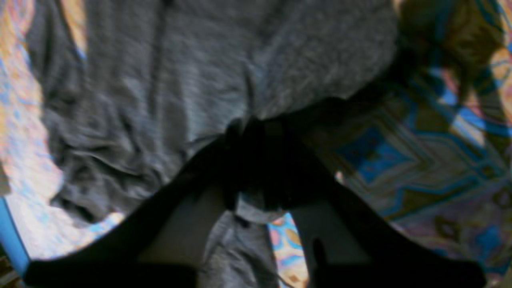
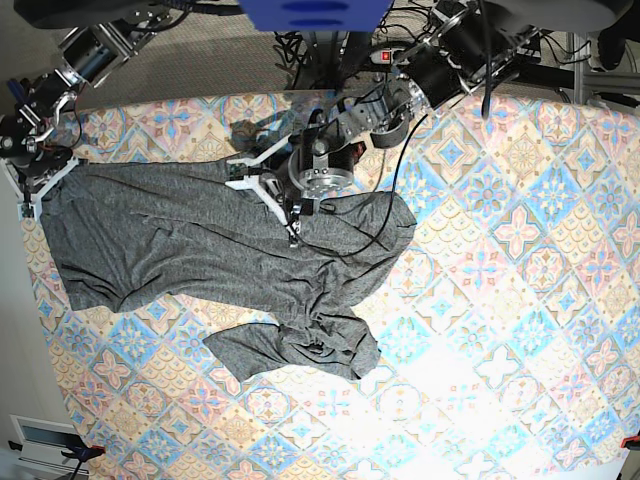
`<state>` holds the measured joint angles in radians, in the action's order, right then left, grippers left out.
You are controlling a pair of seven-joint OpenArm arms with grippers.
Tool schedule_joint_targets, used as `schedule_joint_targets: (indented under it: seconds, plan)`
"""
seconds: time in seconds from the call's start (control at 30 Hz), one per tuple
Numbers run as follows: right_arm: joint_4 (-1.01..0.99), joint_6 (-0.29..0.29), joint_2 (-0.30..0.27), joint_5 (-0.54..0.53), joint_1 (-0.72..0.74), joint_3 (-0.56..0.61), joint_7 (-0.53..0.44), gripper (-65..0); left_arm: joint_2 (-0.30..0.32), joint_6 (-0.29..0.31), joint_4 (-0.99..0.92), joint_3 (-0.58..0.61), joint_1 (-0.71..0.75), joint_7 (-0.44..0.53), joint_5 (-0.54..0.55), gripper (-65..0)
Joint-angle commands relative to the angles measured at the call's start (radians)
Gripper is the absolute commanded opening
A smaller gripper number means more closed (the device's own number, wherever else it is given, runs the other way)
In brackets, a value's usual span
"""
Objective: Layout the t-shirt on the table in an organized manner, then fold the t-shirt properly
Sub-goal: 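Drag the grasped fabric with the left gripper toward the right gripper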
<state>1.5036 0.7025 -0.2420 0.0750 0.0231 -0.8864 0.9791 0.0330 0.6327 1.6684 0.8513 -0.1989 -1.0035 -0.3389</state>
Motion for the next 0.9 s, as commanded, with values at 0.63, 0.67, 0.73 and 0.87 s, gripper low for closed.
schedule_joint_targets:
  seconds: [0.63,0.67,0.73,0.87]
  plan:
    - [0.018,-0.004,-0.024,-0.005,0.005,-0.004,-0.01,-65.0,-0.123,-0.004,0.025,-0.189,-0.04,0.134,-0.004,-57.5]
    - [0.018,-0.004,-0.024,-0.005,0.005,-0.006,-0.01,-65.0,-0.135,-0.015,0.023,-0.217,-0.04,0.151,-0.004,-57.5]
    - [0.018,-0.004,-0.024,-0.005,0.004,-0.006,-0.01,-65.0,-0.167,-0.035,-0.021,-0.274,-0.043,0.179,-0.002,-57.5]
    - [0.018,-0.004,-0.024,-0.005,0.004,-0.006,-0.01,-65.0,-0.189,-0.035,-0.142,-0.307,-0.08,0.205,-0.002,-57.4]
